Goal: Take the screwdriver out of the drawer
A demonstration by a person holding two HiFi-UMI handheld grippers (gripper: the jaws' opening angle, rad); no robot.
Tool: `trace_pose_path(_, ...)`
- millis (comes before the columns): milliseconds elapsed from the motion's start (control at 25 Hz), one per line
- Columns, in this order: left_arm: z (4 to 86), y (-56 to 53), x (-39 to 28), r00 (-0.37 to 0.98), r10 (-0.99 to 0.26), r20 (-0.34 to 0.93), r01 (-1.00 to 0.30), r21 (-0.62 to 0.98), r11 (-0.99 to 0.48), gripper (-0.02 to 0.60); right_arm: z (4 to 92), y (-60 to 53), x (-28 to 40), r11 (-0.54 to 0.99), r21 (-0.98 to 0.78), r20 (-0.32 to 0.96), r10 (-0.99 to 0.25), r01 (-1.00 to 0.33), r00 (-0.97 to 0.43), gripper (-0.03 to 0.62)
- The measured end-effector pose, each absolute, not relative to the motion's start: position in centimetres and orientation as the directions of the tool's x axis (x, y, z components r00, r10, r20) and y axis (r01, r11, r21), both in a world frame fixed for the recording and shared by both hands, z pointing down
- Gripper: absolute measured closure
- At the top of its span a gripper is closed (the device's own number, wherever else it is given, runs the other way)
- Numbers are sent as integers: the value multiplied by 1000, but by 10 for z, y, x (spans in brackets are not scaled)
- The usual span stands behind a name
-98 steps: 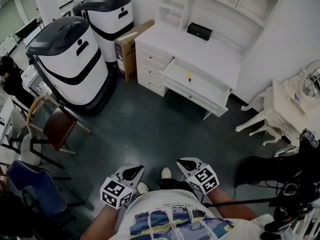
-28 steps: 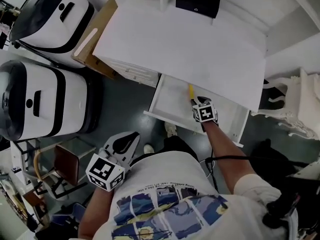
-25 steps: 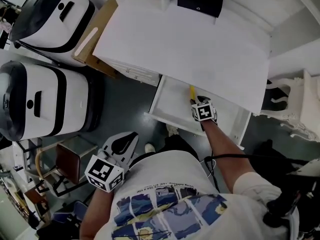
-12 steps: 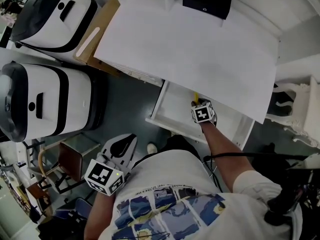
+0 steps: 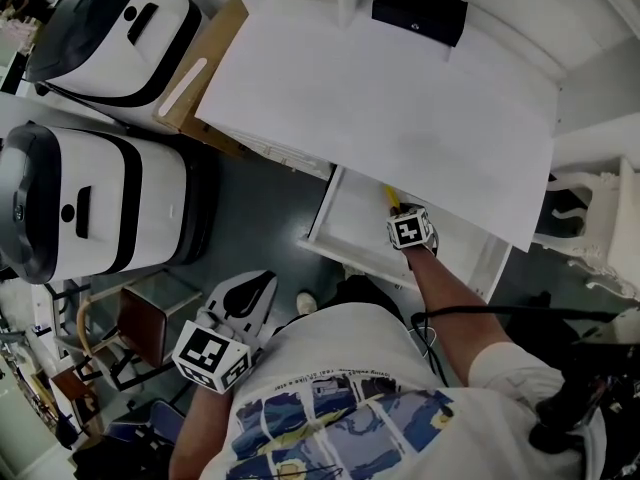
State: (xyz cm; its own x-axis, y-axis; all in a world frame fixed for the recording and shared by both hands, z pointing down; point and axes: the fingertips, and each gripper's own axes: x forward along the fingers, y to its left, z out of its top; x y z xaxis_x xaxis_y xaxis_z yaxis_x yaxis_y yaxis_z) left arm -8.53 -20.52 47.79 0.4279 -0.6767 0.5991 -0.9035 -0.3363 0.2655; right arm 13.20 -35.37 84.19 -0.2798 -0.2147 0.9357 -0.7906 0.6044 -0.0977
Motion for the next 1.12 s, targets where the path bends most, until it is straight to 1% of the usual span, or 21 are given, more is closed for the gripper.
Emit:
trace_pose_path(400,472,-188,-97,452,-693,562,-892,268,-365,566,831,-349,137,627,-66,932,-240,-776,-272,502)
trace_pose_path(680,466,-169,-107,481,-705,522,-877,268,-400,566,796,-330,125,665,-52,924,-252,-745,-289,501)
trace_pose_path(800,463,-161,-112,494,-710,502,-870,269,-414,567,785,-334,123,676,-13,903,-309,-736,-299,502)
trace_pose_path(1120,455,-132,-121,519,-721,459,-855,260,-449,566,729,-325,120,686,55,855,-407,-725,-321,502)
